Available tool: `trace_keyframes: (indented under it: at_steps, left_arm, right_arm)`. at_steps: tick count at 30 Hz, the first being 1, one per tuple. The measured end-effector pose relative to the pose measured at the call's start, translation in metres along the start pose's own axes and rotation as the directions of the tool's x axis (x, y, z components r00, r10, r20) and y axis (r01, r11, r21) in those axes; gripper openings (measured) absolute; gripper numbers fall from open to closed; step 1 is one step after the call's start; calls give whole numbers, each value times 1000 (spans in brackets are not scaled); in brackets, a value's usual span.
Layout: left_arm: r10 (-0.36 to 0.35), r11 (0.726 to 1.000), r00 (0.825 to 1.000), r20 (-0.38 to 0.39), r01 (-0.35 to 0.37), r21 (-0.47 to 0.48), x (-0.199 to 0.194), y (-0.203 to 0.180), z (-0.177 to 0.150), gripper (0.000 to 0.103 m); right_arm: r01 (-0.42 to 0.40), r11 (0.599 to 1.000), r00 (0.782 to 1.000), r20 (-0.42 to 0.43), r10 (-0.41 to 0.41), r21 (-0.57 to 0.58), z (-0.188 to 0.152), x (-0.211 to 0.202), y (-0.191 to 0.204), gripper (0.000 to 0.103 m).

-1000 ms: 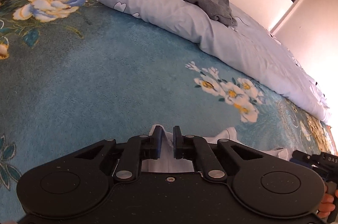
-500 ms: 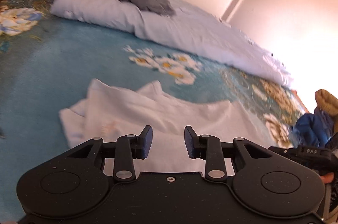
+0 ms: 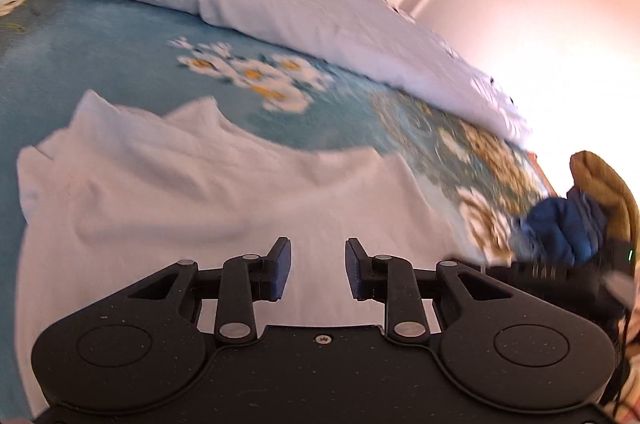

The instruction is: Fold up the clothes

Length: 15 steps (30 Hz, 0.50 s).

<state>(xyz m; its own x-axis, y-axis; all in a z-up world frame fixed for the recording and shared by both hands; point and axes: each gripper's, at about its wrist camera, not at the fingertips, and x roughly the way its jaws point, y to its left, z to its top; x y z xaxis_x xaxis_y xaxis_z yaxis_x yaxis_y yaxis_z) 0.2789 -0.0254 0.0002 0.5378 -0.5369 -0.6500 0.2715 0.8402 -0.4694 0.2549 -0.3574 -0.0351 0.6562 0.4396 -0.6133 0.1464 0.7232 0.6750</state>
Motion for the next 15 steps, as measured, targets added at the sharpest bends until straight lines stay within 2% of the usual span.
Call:
trace_keyframes:
  at_steps: [3, 6, 8, 10, 13, 15]
  left_arm:
    - [37, 999, 999, -28, -38, -36, 15, 2, -11, 22]
    - [34, 999, 999, -8, -34, -38, 9, 3, -13, 21]
    - [1, 998, 1000, 32, 1, -64, -11, 7, -11, 21]
    - [-8, 997, 994, 109, 16, -78, -43, 17, -12, 24]
    - [46, 991, 979, 199, -20, -131, -91, 43, -21, 27]
    - [87, 980, 970, 229, -41, -197, -118, 66, -33, 27]
  right_arm:
    - [14, 999, 1000, 13, -13, -32, 1, -6, 16, 7]
    - [28, 997, 999, 23, -27, -74, 5, -15, 37, 6]
    - [44, 993, 999, 30, -41, -112, 7, -21, 56, 6]
    - [60, 985, 998, 34, -55, -160, 8, -25, 76, 6]
    - [55, 962, 998, 27, -49, -269, 6, -25, 118, 6]
    - [39, 942, 999, 5, -39, -332, 0, -15, 145, 6]
